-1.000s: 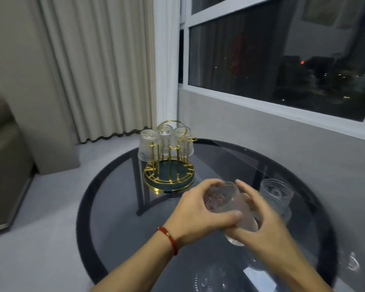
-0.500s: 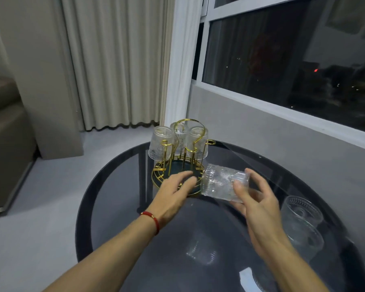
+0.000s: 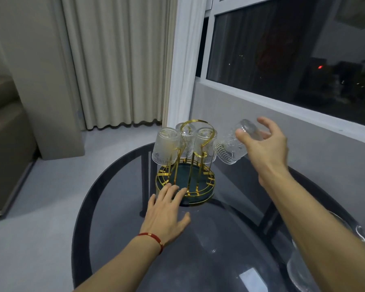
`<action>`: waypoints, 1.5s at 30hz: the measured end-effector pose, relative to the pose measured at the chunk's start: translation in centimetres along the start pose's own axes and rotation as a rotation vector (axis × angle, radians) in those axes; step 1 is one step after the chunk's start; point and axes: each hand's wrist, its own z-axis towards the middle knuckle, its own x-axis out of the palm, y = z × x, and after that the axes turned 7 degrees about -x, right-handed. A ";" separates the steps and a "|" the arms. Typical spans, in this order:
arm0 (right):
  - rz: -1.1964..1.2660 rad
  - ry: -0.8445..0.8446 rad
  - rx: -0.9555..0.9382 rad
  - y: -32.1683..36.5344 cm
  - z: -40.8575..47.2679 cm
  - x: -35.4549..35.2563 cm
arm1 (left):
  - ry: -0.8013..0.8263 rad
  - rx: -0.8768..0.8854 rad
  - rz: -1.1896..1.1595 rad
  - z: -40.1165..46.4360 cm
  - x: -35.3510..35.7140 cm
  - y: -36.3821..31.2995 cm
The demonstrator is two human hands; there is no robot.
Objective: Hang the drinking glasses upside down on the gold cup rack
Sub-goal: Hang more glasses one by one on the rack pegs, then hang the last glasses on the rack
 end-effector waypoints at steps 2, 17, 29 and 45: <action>-0.056 0.034 -0.023 -0.2 0.3 1.0 | 0.004 -0.006 0.003 -0.1 0.2 0.1; -0.313 0.268 -0.090 -3.5 -0.9 5.4 | 0.028 -0.012 0.019 -0.2 -0.2 -0.1; -0.411 0.495 -0.281 -2.0 -7.8 -1.7 | 0.003 -0.078 0.107 -1.2 -3.7 -5.7; -0.286 0.066 0.325 -5.7 -15.8 -19.1 | 0.420 0.192 -0.582 -8.9 -2.4 -21.2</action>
